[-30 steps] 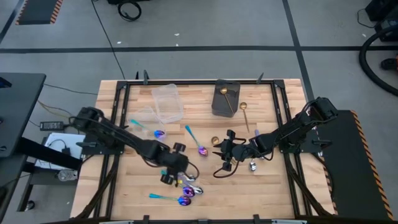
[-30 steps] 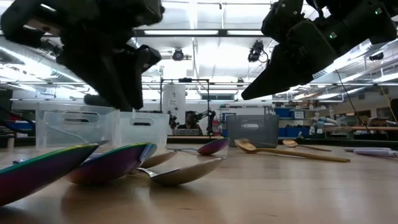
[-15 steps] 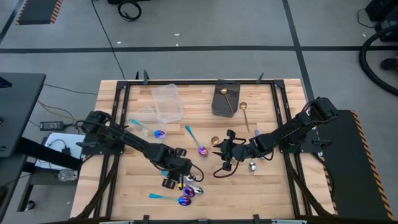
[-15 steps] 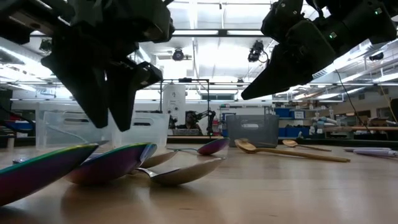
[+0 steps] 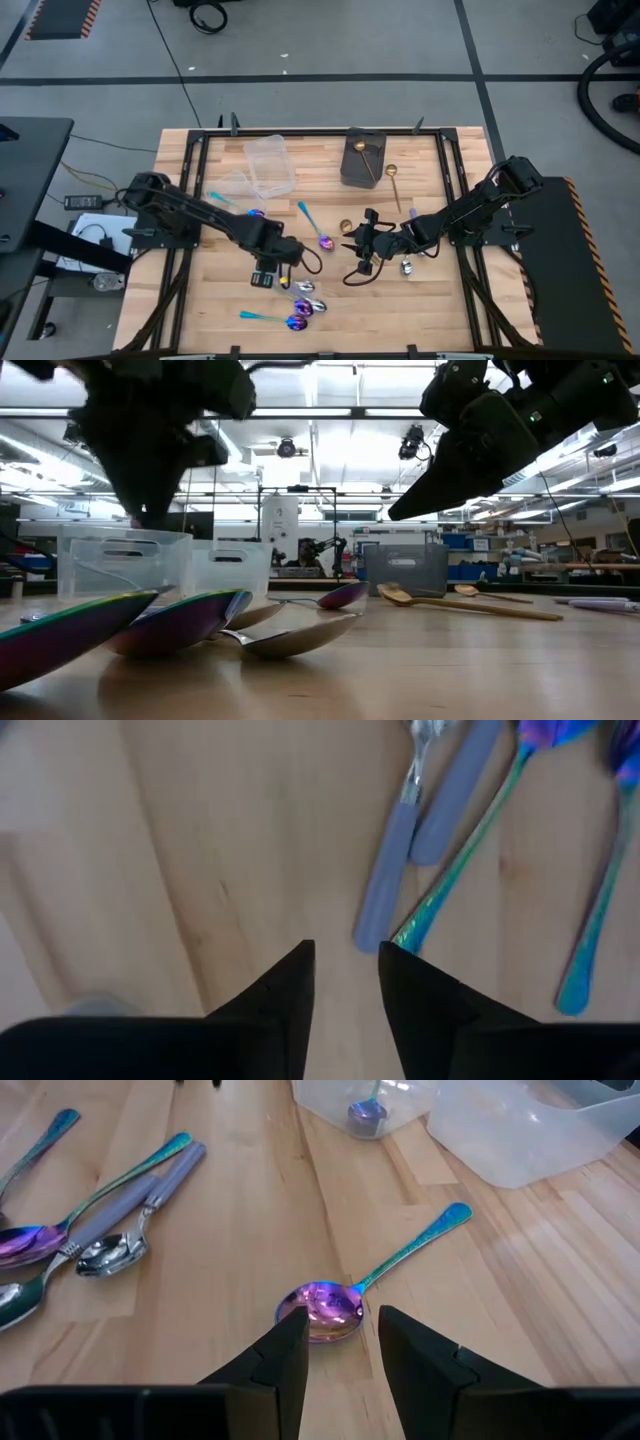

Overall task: Sort silverware by color (type)
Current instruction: Put the purple spoon into the right transparent bin

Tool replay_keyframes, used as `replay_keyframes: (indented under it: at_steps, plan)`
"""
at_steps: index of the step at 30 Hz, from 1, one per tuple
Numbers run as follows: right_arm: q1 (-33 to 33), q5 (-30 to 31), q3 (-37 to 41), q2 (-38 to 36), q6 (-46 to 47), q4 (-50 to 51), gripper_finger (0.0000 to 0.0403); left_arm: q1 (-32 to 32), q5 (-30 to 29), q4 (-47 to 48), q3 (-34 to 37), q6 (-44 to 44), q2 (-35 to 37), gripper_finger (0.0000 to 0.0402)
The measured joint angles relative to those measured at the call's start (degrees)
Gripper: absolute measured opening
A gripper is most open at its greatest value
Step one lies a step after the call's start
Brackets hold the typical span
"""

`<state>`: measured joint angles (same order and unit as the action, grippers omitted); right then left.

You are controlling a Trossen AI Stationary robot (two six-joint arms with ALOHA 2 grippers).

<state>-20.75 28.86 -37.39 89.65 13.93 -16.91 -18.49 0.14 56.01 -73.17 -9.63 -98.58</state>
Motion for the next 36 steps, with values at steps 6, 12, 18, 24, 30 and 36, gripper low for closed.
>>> replay_keyframes:
  at_steps: [6,12,18,24,30,36]
  plan:
    - [0.0,0.0,-0.02,0.0,-0.02,0.28,0.0133,0.19,-0.19,-7.12,-0.04,-0.26,-0.58,0.0112]
    - [-0.02,0.0,0.0,0.0,-0.01,0.3,0.0133,-1.54,-0.28,-12.86,-0.01,-2.0,-3.99,0.013]
    - [-0.01,0.01,-0.02,0.0,0.0,0.57,0.0133,-2.41,2.28,-13.42,0.07,-4.35,-7.76,0.0168]
    - [0.0,0.02,-0.02,0.0,0.04,-0.4,0.0133,-2.67,5.24,-14.74,0.07,-5.05,-9.24,0.0171]
    - [0.31,0.02,-0.01,0.0,0.04,-0.43,0.0133,-3.05,3.01,-16.16,-0.01,-3.02,-10.0,0.0171]
    - [0.29,0.01,0.0,0.0,0.07,-0.03,0.0133,-4.59,-0.6,-16.69,0.09,1.12,-11.58,0.0171]
